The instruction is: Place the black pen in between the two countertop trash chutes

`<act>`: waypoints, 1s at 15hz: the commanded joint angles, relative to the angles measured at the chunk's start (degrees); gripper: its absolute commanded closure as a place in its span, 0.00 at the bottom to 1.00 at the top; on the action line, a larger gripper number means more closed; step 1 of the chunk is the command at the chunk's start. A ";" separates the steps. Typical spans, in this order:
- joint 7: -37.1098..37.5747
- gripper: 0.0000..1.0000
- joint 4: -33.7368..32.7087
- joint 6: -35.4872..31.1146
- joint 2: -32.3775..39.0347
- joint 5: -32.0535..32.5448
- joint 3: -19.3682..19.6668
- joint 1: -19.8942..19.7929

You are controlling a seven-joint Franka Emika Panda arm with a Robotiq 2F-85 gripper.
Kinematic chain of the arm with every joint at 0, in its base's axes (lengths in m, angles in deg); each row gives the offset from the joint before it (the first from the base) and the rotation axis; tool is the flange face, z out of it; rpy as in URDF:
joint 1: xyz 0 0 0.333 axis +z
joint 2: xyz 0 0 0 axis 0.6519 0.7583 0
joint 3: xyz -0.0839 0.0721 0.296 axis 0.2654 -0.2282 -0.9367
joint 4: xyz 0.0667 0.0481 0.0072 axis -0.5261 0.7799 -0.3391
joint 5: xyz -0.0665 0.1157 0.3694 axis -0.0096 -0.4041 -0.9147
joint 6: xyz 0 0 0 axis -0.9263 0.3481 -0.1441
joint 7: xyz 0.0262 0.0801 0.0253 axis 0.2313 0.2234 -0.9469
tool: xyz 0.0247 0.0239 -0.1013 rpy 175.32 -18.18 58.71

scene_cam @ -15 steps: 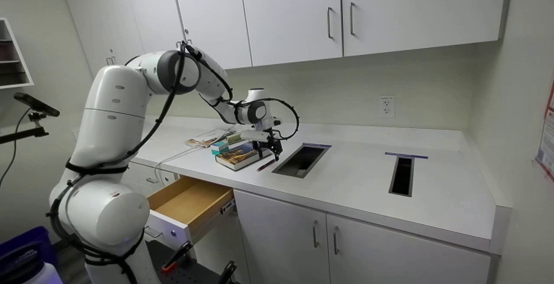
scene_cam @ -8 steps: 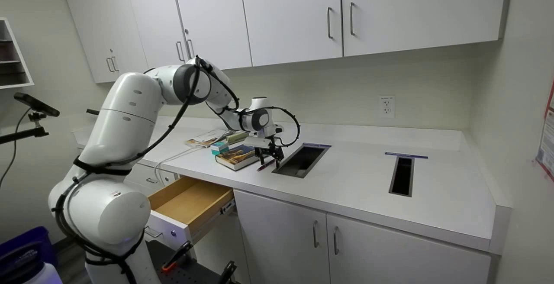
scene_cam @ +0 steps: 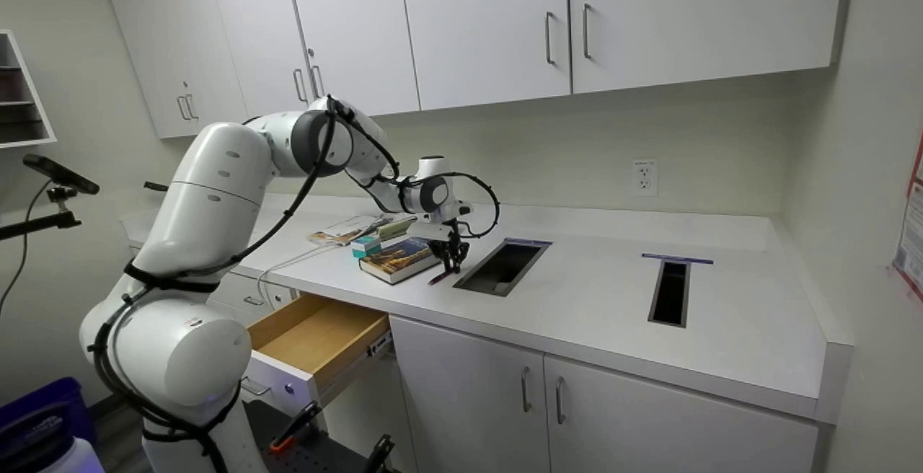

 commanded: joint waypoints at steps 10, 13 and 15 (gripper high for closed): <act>9.00 0.96 0.50 3.07 -5.53 4.27 5.51 2.12; 15.70 0.96 -0.16 3.19 -7.39 5.85 9.24 1.44; 20.03 0.96 -0.62 2.92 -7.55 6.78 11.74 0.90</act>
